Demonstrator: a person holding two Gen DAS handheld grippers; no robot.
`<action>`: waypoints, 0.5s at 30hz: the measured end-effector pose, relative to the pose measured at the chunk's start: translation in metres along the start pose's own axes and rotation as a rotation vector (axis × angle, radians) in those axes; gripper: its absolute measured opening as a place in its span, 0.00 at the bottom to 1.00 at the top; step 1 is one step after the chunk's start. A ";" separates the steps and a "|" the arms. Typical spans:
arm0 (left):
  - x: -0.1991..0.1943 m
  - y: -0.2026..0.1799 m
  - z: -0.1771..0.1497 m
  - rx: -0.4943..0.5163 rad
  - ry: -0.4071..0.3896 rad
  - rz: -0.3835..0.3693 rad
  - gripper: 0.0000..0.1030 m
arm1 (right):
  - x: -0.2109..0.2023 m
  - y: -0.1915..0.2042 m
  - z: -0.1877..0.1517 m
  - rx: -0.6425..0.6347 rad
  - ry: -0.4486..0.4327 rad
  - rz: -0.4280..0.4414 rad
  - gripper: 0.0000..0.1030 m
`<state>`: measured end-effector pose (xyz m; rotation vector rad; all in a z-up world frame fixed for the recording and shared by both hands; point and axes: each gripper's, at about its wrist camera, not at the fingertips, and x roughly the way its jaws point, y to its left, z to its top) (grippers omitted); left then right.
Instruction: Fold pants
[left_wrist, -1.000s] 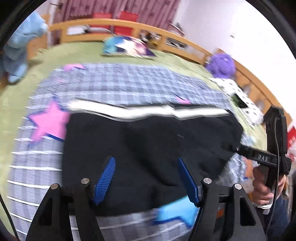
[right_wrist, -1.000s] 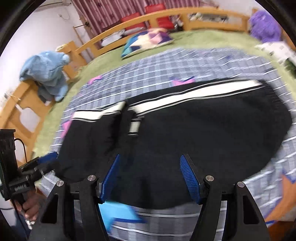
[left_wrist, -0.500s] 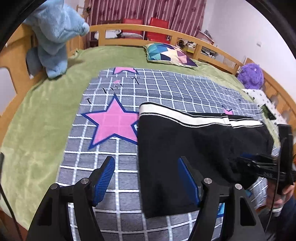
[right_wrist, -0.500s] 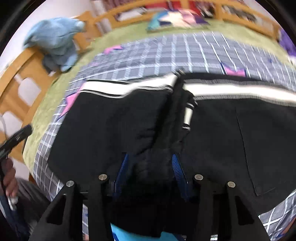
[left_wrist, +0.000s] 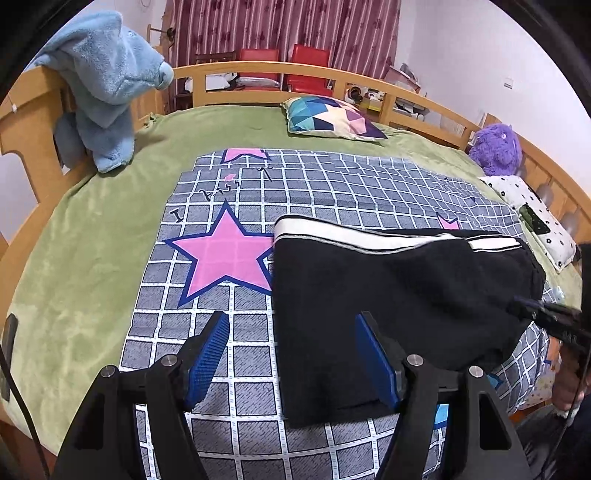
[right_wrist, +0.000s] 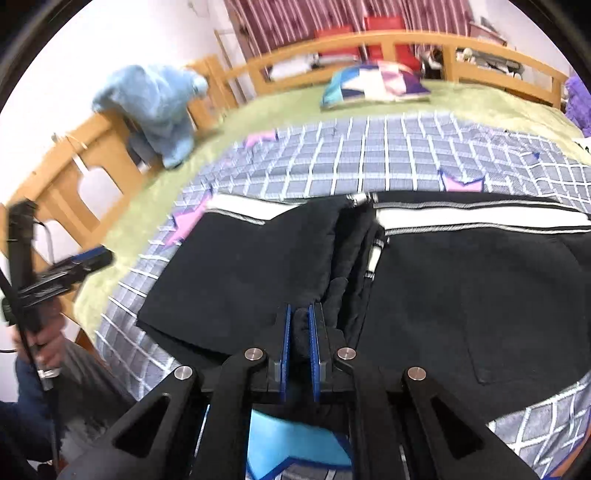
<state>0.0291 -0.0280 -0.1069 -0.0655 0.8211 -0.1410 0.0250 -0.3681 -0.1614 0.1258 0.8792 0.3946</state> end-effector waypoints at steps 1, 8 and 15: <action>0.001 0.001 0.000 -0.003 0.006 0.001 0.66 | -0.003 0.002 -0.005 -0.006 0.007 -0.006 0.09; 0.005 0.008 0.001 -0.034 0.036 0.023 0.66 | 0.038 -0.002 -0.026 -0.014 0.215 -0.078 0.27; 0.020 0.015 0.005 -0.082 0.085 0.009 0.66 | 0.065 -0.016 0.035 0.108 0.167 -0.109 0.63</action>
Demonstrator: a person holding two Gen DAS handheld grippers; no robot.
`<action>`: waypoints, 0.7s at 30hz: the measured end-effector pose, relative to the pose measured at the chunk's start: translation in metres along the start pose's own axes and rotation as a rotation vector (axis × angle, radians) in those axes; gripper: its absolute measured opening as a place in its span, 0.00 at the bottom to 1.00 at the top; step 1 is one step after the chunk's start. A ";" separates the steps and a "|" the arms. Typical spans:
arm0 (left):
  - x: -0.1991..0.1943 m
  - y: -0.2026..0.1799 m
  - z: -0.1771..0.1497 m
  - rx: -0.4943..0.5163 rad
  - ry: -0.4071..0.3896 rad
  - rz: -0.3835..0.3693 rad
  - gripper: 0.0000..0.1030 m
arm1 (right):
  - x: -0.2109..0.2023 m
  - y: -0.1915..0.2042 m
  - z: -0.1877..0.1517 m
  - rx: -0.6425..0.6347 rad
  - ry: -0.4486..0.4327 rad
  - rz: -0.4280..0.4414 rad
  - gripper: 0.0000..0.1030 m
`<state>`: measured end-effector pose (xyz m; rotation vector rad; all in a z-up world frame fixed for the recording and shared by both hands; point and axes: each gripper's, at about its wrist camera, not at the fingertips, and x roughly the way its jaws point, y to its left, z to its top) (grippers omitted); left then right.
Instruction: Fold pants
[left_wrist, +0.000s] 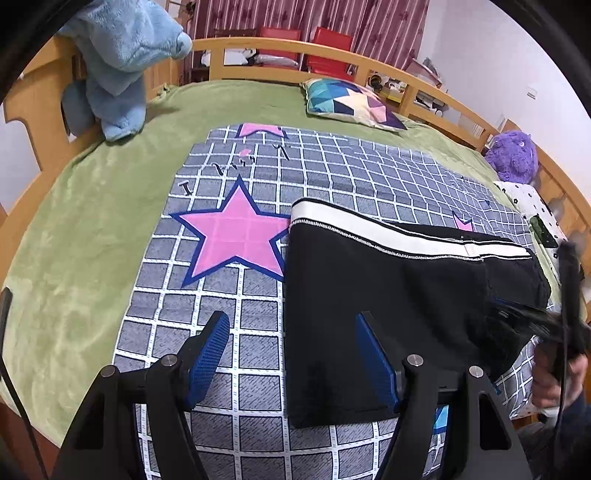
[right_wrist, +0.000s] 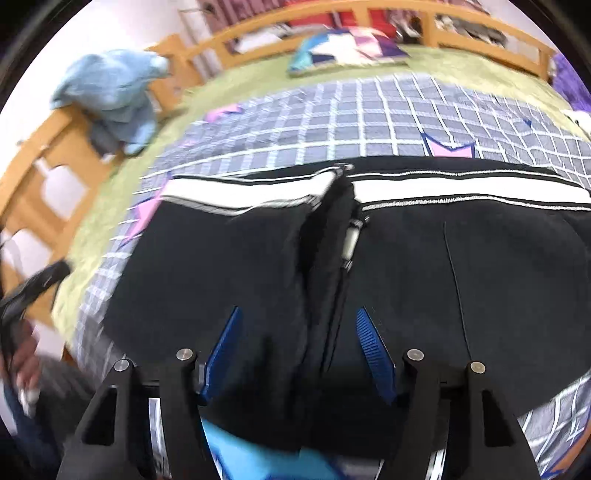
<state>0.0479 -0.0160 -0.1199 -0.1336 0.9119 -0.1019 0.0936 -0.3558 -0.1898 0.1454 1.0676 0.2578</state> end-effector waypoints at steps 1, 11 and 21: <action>0.001 -0.001 -0.001 0.004 0.000 0.006 0.66 | 0.013 -0.004 0.005 0.021 0.030 -0.005 0.63; 0.014 -0.004 0.000 0.018 0.009 0.028 0.66 | -0.002 0.002 0.033 -0.040 -0.144 0.069 0.12; 0.009 -0.051 -0.004 0.164 -0.043 -0.018 0.66 | 0.014 -0.035 0.012 0.009 -0.019 -0.115 0.27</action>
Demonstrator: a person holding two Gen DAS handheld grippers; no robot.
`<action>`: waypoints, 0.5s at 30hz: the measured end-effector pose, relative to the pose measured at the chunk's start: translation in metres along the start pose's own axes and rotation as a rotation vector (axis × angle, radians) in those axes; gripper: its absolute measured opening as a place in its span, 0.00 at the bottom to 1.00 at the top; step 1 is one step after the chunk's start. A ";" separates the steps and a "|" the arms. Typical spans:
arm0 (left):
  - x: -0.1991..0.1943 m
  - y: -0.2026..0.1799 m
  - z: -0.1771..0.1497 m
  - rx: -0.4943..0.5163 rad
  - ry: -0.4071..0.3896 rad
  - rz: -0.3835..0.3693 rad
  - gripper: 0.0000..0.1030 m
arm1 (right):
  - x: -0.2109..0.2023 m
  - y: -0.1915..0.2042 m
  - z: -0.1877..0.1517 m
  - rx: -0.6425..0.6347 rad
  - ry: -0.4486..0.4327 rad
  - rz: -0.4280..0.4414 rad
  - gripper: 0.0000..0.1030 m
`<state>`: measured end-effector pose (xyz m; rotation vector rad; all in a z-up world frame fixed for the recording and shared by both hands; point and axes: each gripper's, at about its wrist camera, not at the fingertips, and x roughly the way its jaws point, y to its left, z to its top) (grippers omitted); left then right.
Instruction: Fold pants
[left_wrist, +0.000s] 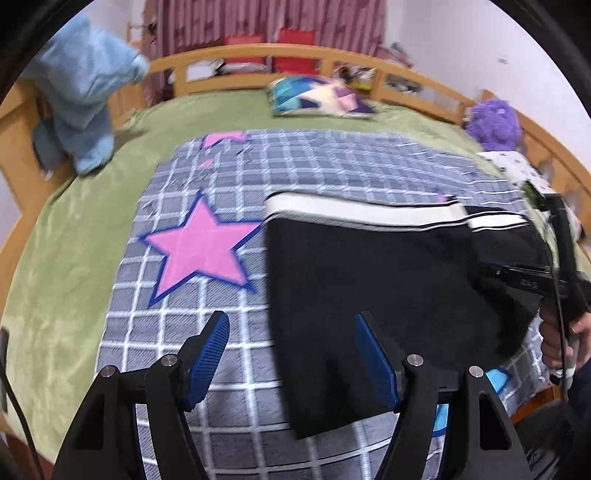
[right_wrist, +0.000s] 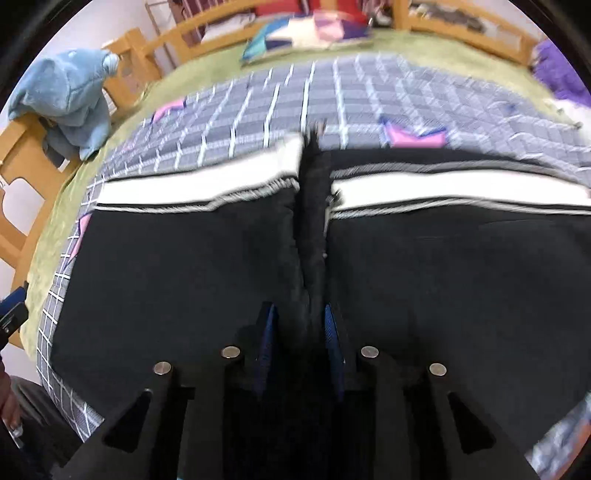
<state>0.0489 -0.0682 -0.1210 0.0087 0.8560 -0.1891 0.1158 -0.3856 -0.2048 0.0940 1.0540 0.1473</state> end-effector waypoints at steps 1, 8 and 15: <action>-0.001 -0.005 0.001 0.007 -0.009 -0.008 0.66 | -0.023 0.007 -0.005 -0.024 -0.063 0.002 0.29; 0.048 -0.025 -0.034 -0.027 0.102 -0.012 0.66 | -0.041 0.037 -0.058 -0.152 -0.088 0.000 0.35; 0.039 -0.023 -0.031 -0.002 0.105 -0.048 0.68 | -0.048 0.056 -0.065 -0.282 -0.061 -0.016 0.34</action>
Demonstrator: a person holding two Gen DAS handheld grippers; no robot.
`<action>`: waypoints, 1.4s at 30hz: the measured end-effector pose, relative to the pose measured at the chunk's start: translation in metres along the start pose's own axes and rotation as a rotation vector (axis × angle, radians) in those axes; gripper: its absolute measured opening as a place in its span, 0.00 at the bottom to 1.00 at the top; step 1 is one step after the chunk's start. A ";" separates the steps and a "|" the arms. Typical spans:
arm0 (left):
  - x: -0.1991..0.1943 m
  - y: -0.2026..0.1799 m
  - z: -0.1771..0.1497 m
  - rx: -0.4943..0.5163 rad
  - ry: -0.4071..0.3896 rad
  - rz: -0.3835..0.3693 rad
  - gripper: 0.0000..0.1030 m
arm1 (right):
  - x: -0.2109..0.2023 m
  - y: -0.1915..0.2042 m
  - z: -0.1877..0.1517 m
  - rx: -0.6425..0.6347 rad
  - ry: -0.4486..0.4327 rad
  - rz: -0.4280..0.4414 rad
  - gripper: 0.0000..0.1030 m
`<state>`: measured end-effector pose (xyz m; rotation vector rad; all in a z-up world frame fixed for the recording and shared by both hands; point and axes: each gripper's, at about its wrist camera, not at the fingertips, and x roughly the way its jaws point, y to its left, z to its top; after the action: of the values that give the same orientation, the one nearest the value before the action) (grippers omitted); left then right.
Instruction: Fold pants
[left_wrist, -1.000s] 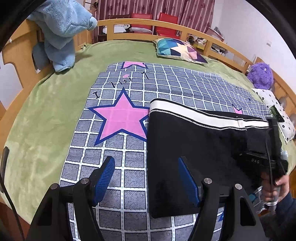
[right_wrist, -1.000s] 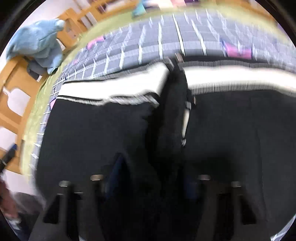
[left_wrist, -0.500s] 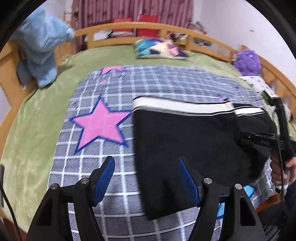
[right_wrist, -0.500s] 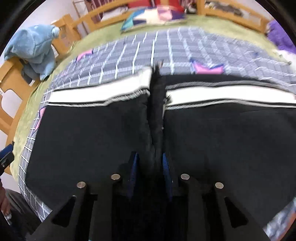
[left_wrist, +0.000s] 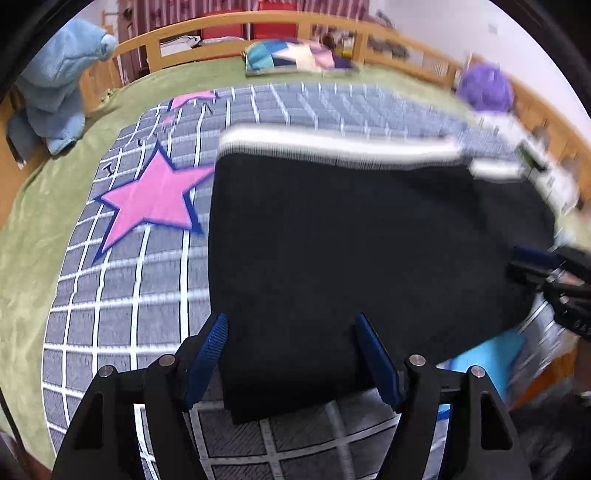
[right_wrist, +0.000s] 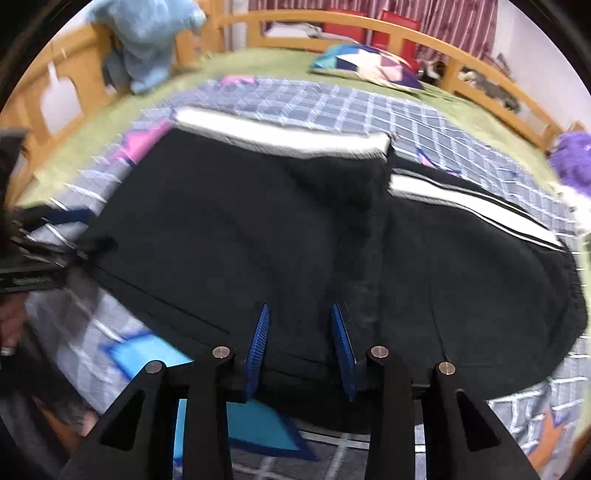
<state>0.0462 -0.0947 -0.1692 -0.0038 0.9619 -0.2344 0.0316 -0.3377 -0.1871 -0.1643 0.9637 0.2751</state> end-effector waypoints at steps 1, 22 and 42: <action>-0.004 0.004 0.007 -0.017 -0.018 -0.014 0.68 | -0.007 -0.006 0.005 0.013 -0.024 0.032 0.34; 0.113 0.000 0.089 0.016 0.007 0.063 0.77 | 0.121 -0.046 0.108 -0.010 0.039 0.009 0.34; -0.006 0.001 -0.049 -0.075 0.004 0.034 0.79 | 0.000 -0.044 -0.060 0.196 0.003 -0.029 0.74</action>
<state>0.0029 -0.0873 -0.1924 -0.0563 0.9732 -0.1672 -0.0026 -0.3953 -0.2203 0.0003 0.9850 0.1525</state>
